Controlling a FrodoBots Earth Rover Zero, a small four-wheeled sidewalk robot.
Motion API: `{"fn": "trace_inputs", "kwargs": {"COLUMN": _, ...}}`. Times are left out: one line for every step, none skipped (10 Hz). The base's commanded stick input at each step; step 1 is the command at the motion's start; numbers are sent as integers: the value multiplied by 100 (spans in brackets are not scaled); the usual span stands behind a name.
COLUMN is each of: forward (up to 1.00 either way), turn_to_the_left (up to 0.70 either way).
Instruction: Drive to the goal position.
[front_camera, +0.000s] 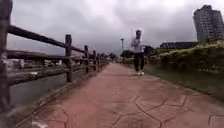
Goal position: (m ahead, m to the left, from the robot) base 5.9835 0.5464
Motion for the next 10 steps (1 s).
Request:
{"fn": "trace_inputs", "kwargs": {"forward": 100, "turn_to_the_left": 0}}
{"fn": "trace_inputs", "kwargs": {"forward": 100, "turn_to_the_left": 0}}
{"fn": "trace_inputs", "kwargs": {"forward": 100, "turn_to_the_left": 0}}
{"fn": "trace_inputs", "kwargs": {"forward": 100, "turn_to_the_left": 0}}
{"fn": "trace_inputs", "kwargs": {"forward": 100, "turn_to_the_left": 0}}
{"fn": "trace_inputs", "kwargs": {"forward": 100, "turn_to_the_left": 0}}
{"fn": "trace_inputs", "kwargs": {"forward": 100, "turn_to_the_left": 0}}
{"fn": "trace_inputs", "kwargs": {"forward": 100, "turn_to_the_left": 0}}
{"fn": "trace_inputs", "kwargs": {"forward": 100, "turn_to_the_left": 0}}
{"fn": "trace_inputs", "kwargs": {"forward": 100, "turn_to_the_left": 0}}
